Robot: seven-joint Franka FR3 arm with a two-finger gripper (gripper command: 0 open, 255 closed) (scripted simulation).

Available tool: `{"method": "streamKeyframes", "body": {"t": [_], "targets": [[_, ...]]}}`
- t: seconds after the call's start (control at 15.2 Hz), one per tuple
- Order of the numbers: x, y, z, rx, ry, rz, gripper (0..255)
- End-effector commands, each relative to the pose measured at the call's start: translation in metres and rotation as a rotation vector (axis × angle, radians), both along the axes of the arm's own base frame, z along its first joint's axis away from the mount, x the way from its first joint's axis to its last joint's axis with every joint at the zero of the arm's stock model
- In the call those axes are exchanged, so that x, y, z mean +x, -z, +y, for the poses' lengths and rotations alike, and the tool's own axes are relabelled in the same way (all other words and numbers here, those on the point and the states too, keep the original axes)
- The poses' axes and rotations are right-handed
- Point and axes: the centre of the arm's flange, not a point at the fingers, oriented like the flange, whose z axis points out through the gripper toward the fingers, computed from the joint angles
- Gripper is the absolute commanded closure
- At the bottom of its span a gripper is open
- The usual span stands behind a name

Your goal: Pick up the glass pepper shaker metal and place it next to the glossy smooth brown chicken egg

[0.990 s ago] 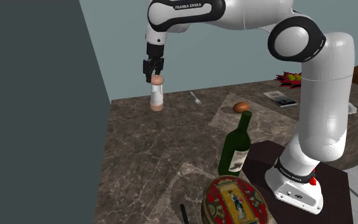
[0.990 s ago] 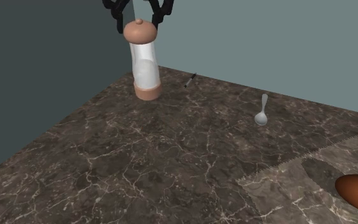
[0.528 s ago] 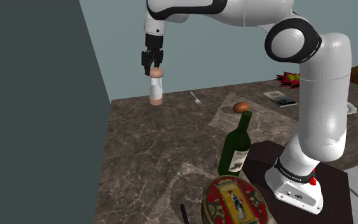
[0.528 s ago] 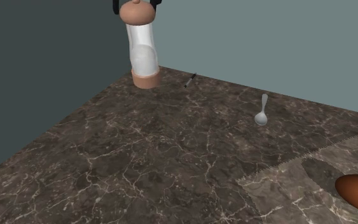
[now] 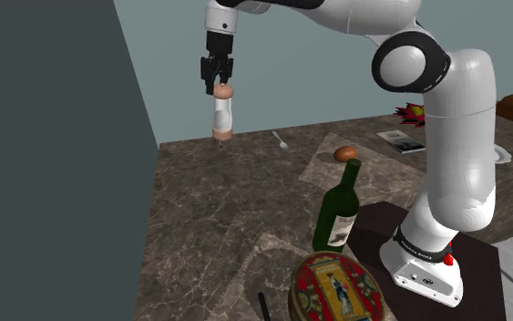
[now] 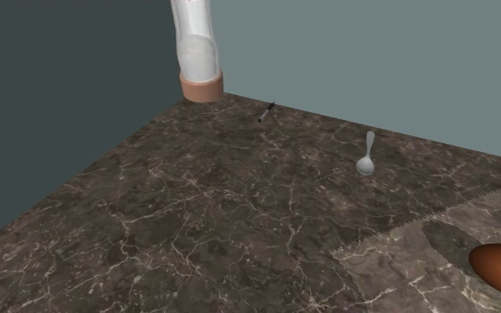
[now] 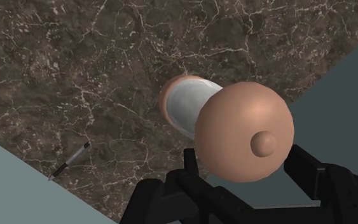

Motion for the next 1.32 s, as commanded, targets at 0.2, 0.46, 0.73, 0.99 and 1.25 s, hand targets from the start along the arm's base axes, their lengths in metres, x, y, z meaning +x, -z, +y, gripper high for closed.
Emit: {"method": "streamKeyframes", "body": {"t": [0.2, 0.46, 0.73, 0.99, 1.25], "targets": [[-0.001, -0.026, 0.0, 0.0, 0.0, 0.0, 255], [-0.001, -0.047, 0.0, 0.0, 0.0, 0.0, 255], [-0.022, -0.05, -0.033, 0.0, 0.0, 0.0, 255], [-0.051, -0.051, -0.078, 0.0, 0.0, 0.0, 255], [-0.079, -0.051, -0.122, 0.0, 0.0, 0.0, 255]]}}
